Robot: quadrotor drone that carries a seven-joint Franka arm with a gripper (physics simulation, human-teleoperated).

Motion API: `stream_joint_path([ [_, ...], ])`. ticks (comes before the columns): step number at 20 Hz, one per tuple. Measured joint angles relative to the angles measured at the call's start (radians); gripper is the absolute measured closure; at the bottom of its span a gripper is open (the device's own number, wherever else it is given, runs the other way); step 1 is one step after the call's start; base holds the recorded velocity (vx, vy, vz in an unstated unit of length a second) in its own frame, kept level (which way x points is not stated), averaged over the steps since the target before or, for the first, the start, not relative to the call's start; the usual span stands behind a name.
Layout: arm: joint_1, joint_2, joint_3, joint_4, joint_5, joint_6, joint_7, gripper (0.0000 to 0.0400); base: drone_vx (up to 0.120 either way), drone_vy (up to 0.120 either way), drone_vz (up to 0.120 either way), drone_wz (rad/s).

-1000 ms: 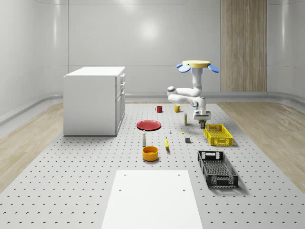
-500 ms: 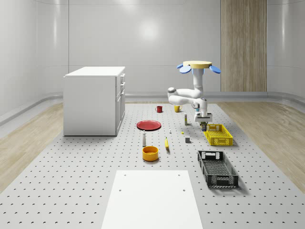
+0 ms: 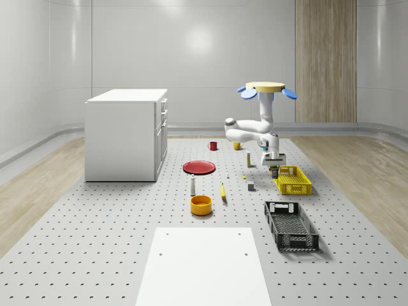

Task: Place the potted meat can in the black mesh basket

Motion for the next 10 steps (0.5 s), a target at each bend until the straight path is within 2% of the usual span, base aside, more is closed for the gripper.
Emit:
stream_joint_path([
  [6, -0.001, -0.003, 0.0, 0.0, 0.001, 0.003, 0.001, 0.0119, 0.12, 0.0, 0.0, 0.0],
  [8, -0.001, -0.004, 0.001, 0.0, 0.002, 0.004, 0.001, 0.0119, 0.12, 0.0, -0.12, 0.0],
  [10, -0.001, -0.005, 0.001, 0.0, 0.002, 0.005, 0.001, 0.0119, 0.12, 0.0, 0.0, 0.0],
])
